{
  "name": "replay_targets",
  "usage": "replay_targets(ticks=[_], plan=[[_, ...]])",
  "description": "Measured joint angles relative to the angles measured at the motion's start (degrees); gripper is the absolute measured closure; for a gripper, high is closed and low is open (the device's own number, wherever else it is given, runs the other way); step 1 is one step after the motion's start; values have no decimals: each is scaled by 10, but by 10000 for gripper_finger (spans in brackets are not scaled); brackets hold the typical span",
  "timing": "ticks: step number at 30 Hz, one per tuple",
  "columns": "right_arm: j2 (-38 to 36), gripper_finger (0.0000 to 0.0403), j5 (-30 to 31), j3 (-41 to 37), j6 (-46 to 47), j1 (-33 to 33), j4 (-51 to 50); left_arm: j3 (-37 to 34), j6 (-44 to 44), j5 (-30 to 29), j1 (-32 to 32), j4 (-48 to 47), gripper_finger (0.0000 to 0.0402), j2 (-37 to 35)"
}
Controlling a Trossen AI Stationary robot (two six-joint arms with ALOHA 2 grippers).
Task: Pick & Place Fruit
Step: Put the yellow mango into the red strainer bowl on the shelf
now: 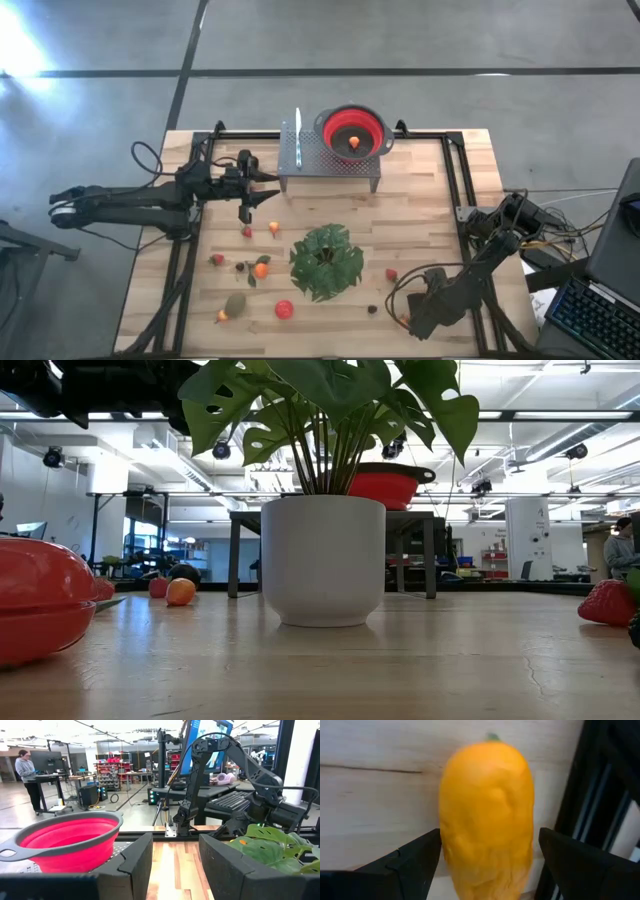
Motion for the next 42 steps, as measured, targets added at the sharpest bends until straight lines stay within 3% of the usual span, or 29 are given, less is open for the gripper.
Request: replay_targets(ticks=[19,32,39,42], plan=[[0,167,0,3,-18,1,30,0,-1,0,0,2,234,0],[-3,151,1,7,-32,1,9,0,-1,0,0,3,234,0],[-32,170,5,7,-41,-3,-74,0,-1,0,0,4,234,0],[-56,174,37,6,-43,-8,-107,0,-1,0,0,4,234,0]])
